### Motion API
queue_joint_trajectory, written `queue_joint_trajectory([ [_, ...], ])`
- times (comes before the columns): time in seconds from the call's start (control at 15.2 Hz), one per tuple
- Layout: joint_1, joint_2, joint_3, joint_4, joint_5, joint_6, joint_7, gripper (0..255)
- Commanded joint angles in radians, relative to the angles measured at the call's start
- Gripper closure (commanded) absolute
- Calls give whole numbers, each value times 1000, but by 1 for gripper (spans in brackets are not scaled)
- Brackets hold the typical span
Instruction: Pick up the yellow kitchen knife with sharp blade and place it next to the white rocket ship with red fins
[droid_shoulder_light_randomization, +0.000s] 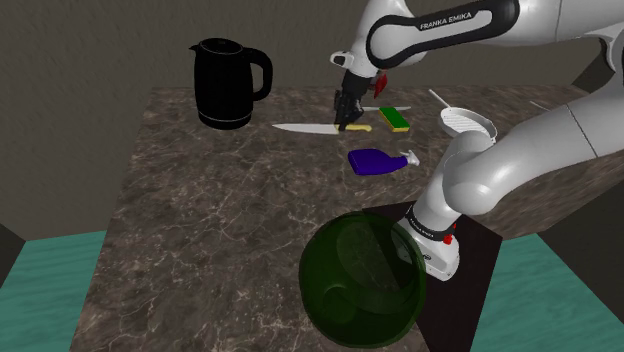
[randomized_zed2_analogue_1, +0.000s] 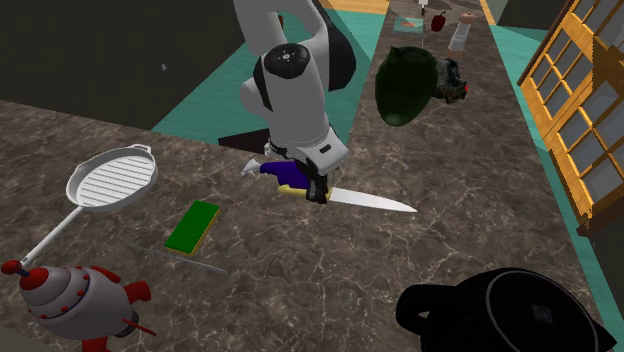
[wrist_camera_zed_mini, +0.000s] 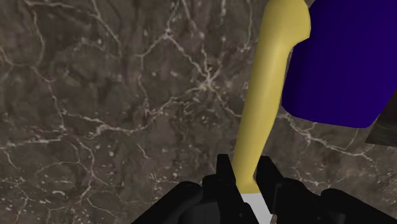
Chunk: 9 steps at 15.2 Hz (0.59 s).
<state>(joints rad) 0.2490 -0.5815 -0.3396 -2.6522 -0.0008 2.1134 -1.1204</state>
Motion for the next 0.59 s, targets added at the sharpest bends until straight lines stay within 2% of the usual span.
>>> queue_joint_trajectory([
  [0.0,-1,-11,5,20,-1,-32,5,255],
  [0.53,-2,-46,23,105,0,-149,26,255],
])
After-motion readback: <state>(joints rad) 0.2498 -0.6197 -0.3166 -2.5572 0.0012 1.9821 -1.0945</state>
